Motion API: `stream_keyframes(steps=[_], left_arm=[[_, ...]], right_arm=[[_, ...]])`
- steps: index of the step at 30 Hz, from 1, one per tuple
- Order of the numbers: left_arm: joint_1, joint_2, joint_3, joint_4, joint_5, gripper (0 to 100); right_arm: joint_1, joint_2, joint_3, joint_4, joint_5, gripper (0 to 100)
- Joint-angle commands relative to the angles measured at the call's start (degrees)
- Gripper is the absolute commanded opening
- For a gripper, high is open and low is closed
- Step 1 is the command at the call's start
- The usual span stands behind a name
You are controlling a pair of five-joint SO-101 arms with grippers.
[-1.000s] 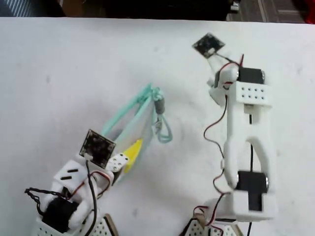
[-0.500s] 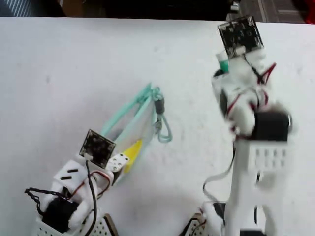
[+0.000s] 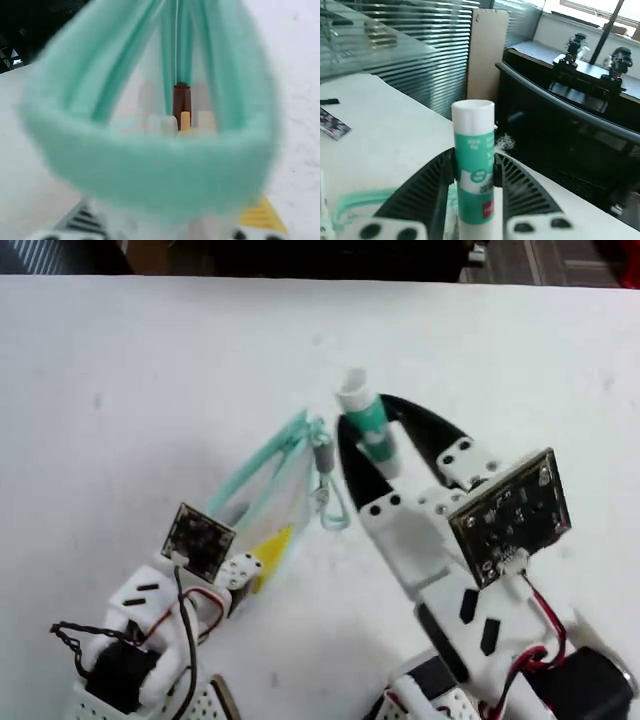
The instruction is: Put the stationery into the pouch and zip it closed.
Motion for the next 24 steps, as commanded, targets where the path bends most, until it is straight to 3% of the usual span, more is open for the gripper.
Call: stream_keyframes(steps=[1,6,11,24], left_arm=[[1.01,0.13,-0.79,-1.05,-0.35,25],[0.75,0.13,-0.88,-1.05,-0.35,25],[0.75,0.13,-0.88,-1.05,-0.35,25],[0.75,0.13,-0.88,-1.23,-0.53,25]], right_arm=[[-4.44,-0.57,1.85,-5.49,-5.19,1.7],[-10.95,-0.4,10.46,-13.76,-7.12,2.0],[-12.53,-0.4,20.84,-22.9,-7.03,2.1],[-14.02,-0.31,27.43,-27.03,-7.47,2.1]])
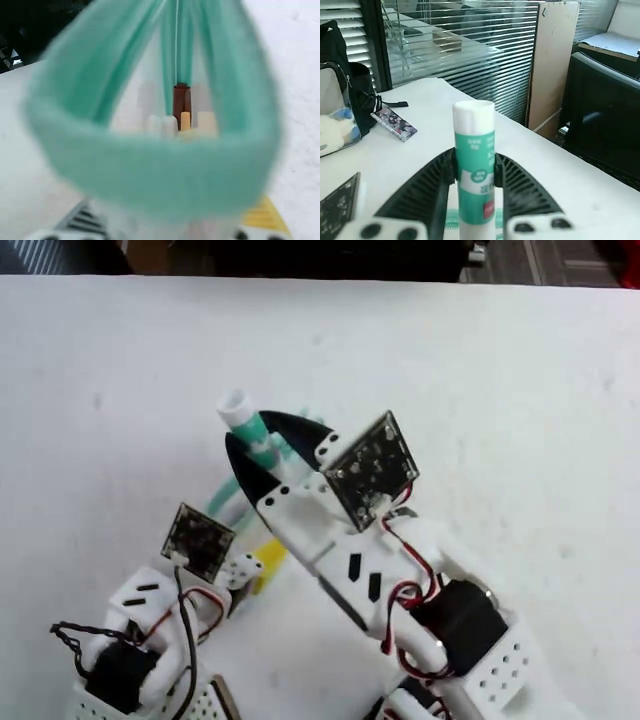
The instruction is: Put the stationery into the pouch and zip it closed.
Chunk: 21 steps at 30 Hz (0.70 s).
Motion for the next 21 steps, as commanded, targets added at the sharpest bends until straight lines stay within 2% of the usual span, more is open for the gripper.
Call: stream_keyframes(steps=[1,8,16,21], left_arm=[[0.75,0.13,-0.88,-1.23,-0.53,25],[0.75,0.13,-0.88,-1.14,-0.62,24],[0.75,0.13,-0.88,-1.14,-0.44,24],[0.75,0.13,-0.88,-1.14,-0.35,24]], right_arm=[[-1.8,-0.75,1.41,-2.86,-0.35,2.1],[-3.82,-0.75,5.98,-6.9,-0.35,2.1],[-3.47,-1.27,5.8,-1.63,0.0,3.1],[-2.59,-1.27,5.63,3.65,-0.09,21.2]])
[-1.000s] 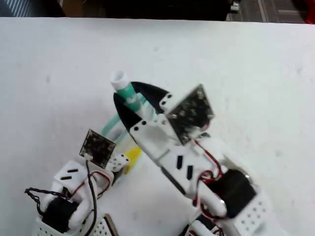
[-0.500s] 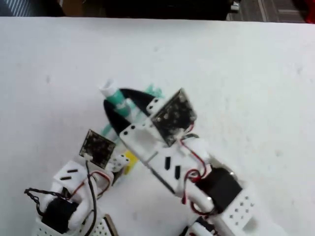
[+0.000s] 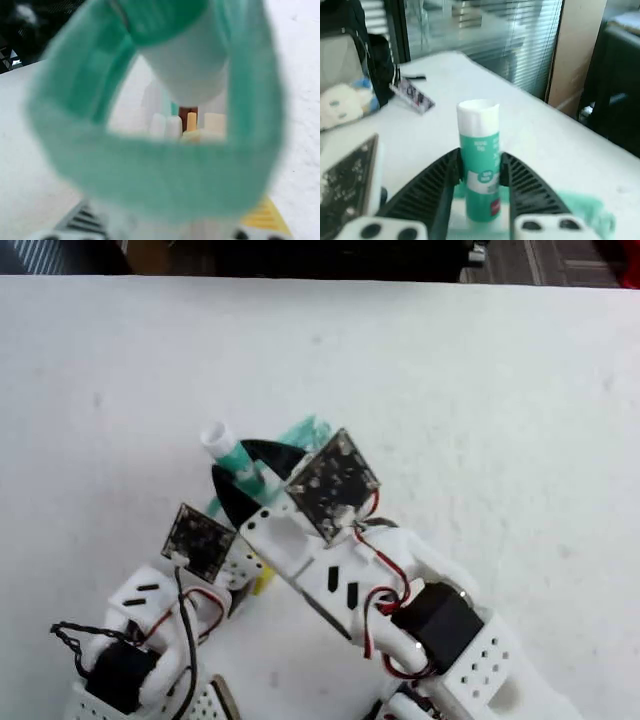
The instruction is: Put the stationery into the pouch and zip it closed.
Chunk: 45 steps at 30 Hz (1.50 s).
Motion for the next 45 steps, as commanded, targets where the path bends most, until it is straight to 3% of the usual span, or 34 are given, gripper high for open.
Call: stream_keyframes(steps=[1,8,21,29,33,37,42,45], left_arm=[[0.66,0.13,-0.88,-1.14,-0.35,24],[0.66,0.13,-0.88,-1.14,-0.35,24],[0.66,0.13,-0.88,-1.14,-0.53,24],[1.01,0.13,-0.7,-1.14,-0.7,24],[1.1,0.13,-0.7,-1.14,-0.7,24],[1.1,0.13,-0.62,-1.14,-0.44,24],[1.1,0.13,-0.62,-1.14,-0.35,24],[1.1,0.13,-0.62,-1.14,-0.44,24]], right_arm=[[1.01,-0.75,-0.79,1.71,0.0,22.8],[1.45,-0.75,-4.22,1.71,0.09,12.2],[15.69,-0.84,-19.16,8.92,0.09,14.8],[16.57,-0.22,-26.02,22.11,0.18,14.9],[13.14,-0.13,-28.04,29.67,-0.09,15.9],[4.53,1.1,-27.96,34.33,-0.62,31.3],[-1.1,8.57,-28.4,36.18,-14.07,36.8],[-1.1,14.9,-31.82,35.12,-16.62,36.8]])
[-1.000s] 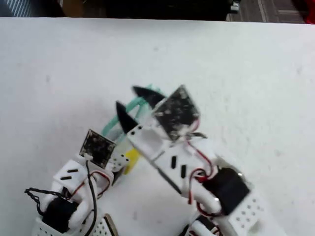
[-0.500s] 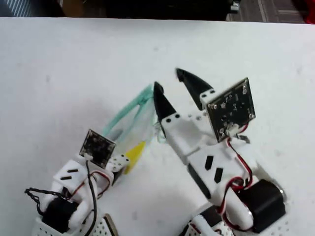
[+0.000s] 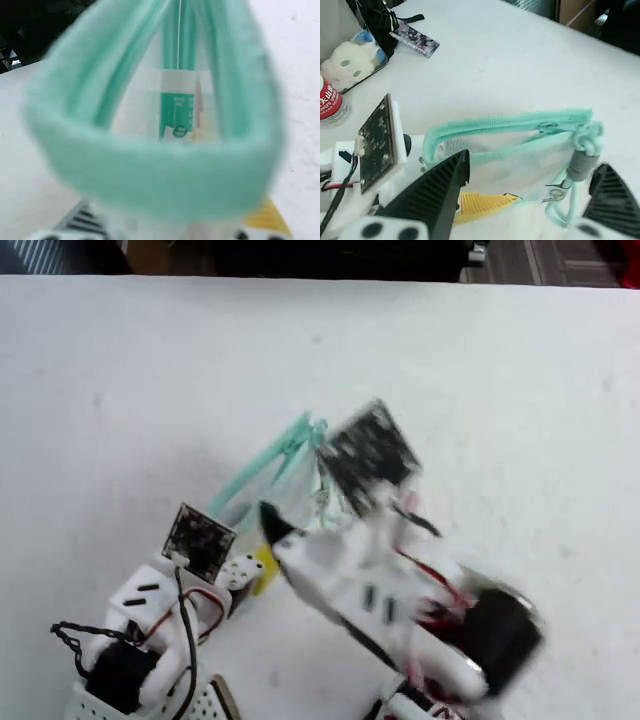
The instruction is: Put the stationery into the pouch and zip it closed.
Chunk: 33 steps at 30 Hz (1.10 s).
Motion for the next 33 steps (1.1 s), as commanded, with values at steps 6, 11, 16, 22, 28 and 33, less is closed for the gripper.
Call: stream_keyframes(steps=[6,11,16,22,28,33], left_arm=[[0.84,0.13,-0.62,-1.14,-0.62,24],[0.84,0.13,-0.62,-1.14,-0.62,24],[0.84,0.13,-0.62,-1.14,-0.62,24],[0.84,0.13,-0.62,-1.14,-0.53,24],[0.84,0.13,-0.62,-1.14,-0.62,24],[0.84,0.13,-0.62,-1.14,-0.7,24]], right_arm=[[-1.01,18.07,-20.22,5.23,-5.45,36.8],[0.75,28.35,-35.25,14.02,-9.14,36.8],[0.84,34.77,-39.38,15.34,-9.85,36.8],[1.63,35.21,-35.34,15.52,-9.85,36.6],[3.65,30.81,-29.01,15.43,-9.32,36.6],[5.05,32.75,-28.75,15.34,-7.74,36.3]])
